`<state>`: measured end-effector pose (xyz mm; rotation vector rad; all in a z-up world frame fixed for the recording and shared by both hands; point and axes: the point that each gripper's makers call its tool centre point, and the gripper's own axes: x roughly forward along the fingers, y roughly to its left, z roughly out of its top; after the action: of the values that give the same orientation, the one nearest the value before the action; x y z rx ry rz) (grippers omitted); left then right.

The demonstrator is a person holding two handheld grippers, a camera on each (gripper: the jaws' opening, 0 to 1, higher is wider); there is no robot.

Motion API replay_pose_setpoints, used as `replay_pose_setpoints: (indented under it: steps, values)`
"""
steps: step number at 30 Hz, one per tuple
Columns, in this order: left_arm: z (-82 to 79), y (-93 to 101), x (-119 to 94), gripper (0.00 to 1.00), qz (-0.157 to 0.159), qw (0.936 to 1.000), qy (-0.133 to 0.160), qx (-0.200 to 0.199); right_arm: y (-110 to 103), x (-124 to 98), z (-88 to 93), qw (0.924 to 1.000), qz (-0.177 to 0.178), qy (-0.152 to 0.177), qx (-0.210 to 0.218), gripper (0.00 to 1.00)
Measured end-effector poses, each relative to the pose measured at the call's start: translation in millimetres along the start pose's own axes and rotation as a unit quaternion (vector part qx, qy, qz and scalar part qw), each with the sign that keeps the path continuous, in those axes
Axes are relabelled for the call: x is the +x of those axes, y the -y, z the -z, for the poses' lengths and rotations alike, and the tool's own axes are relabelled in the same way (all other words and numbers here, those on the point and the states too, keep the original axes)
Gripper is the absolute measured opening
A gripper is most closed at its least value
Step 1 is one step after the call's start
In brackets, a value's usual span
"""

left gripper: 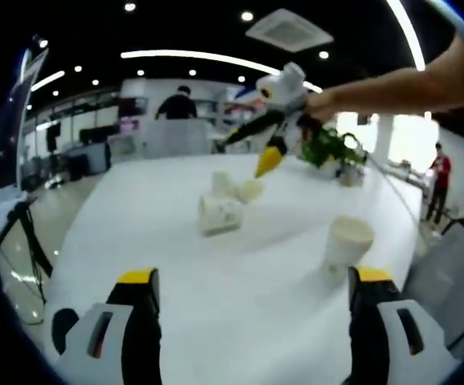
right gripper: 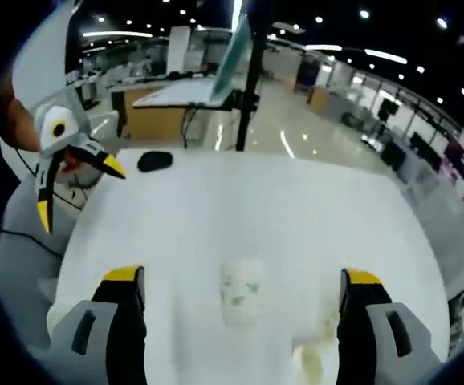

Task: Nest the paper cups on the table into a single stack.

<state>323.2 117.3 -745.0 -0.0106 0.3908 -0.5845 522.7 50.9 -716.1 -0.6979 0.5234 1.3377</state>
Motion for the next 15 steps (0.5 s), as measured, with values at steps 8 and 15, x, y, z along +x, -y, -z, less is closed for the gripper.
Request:
replay_pose_setpoints:
  steps: [8,15]
  values:
    - [2.8,0.0,0,0.95,-0.001,1.0000,-0.001,-0.004,2,34,18.1,0.9998,0.000,-0.018,-0.001,0.97]
    - [8.2,0.0,-2,0.94,-0.005,1.0000,-0.005,-0.006,0,56,29.3,0.9994,-0.005,-0.034,-0.003,0.90]
